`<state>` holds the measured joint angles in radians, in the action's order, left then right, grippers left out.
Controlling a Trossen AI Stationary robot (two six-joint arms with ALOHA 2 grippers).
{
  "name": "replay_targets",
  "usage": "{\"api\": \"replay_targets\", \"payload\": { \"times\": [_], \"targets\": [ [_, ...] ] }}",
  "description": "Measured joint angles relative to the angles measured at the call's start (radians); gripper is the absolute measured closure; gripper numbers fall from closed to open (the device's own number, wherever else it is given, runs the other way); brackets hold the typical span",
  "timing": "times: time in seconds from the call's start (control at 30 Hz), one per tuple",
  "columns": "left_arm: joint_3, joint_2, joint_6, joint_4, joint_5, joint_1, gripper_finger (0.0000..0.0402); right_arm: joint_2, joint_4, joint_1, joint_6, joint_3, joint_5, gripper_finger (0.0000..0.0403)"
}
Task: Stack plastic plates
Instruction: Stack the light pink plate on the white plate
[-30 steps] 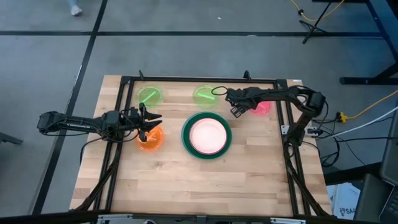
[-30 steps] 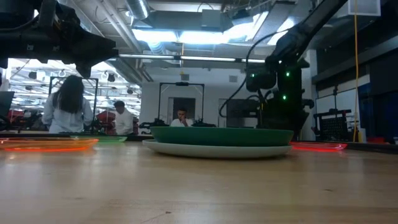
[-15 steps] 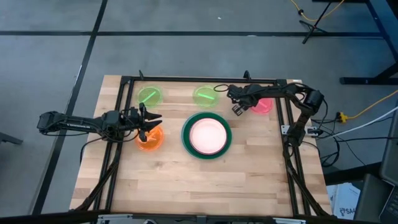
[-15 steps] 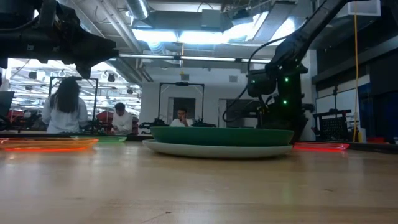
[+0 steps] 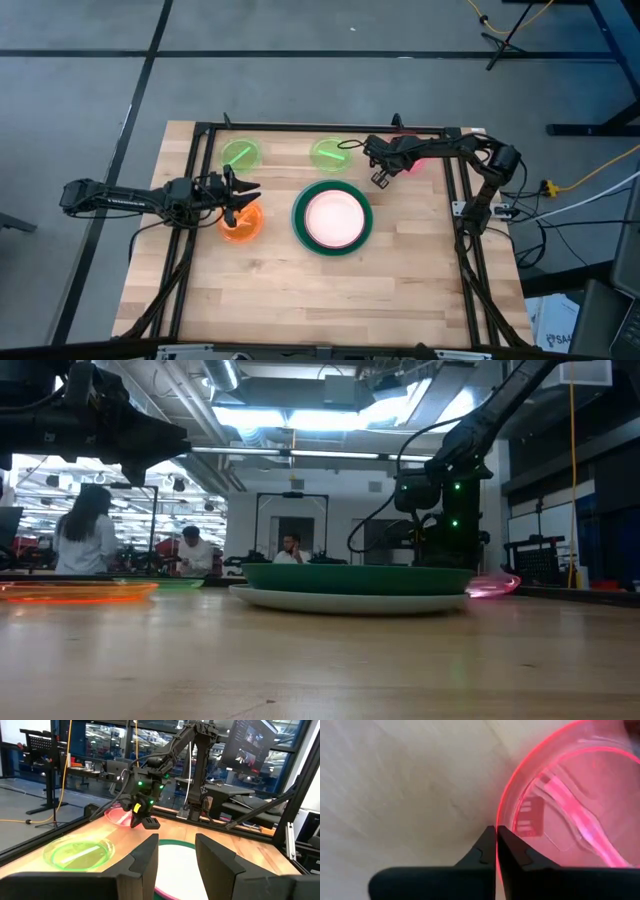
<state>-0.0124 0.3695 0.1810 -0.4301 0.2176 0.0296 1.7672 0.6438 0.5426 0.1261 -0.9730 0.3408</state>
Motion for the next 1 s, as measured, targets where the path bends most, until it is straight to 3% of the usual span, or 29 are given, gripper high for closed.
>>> {"api": "replay_targets", "payload": {
  "times": [0.5, 1.0],
  "targets": [
    [0.0, 0.0, 0.0, 0.003, 0.002, 0.0, 0.0279, -0.048, -0.026, -0.192, -0.057, -0.031, 0.057, 0.0402],
    [0.0, 0.0, 0.0, 0.006, 0.002, 0.0, 0.0279, -0.048, 0.038, -0.434, -0.112, -0.2, 0.076, 0.0403]
  ]
}}
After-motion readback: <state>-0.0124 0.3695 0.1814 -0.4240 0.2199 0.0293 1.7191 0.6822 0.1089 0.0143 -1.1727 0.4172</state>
